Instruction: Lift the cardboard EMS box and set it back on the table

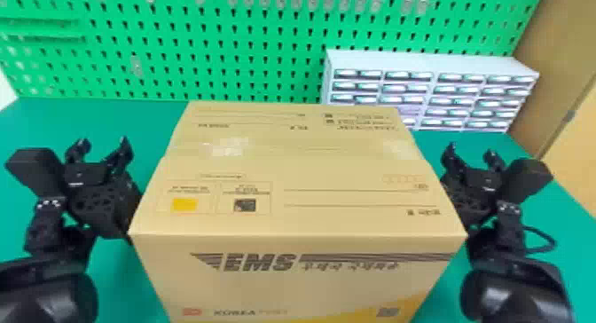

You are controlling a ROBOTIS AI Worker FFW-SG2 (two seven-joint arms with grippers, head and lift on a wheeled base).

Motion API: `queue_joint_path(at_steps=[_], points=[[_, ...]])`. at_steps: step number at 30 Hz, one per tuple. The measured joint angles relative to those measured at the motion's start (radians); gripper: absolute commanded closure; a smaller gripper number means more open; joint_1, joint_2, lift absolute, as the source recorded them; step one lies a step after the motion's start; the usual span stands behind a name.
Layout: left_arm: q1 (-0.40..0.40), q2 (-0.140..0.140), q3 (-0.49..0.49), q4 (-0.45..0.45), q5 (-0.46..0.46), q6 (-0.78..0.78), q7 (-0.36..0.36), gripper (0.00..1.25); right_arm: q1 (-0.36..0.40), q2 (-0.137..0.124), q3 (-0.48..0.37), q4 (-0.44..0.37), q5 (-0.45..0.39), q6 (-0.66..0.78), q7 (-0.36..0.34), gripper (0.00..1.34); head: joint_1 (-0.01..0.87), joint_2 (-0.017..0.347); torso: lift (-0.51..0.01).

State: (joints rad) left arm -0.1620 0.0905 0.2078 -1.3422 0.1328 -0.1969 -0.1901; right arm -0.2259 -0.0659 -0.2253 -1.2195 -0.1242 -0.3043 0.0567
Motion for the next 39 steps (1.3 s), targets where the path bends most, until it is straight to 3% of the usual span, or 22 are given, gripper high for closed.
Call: queue_joint_path(at_steps=[12, 39], points=[[-0.004, 0.000, -0.043, 0.000, 0.001, 0.000, 0.000, 0.50, -0.047, 0.061, 0.020, 0.069, 0.055, -0.064, -0.002, 0.45, 0.678, -0.015, -0.095], [-0.010, 0.000, -0.145, 0.005, -0.008, 0.000, 0.000, 0.50, -0.078, 0.066, 0.056, 0.104, 0.066, -0.082, -0.009, 0.46, 0.678, -0.015, -0.095]])
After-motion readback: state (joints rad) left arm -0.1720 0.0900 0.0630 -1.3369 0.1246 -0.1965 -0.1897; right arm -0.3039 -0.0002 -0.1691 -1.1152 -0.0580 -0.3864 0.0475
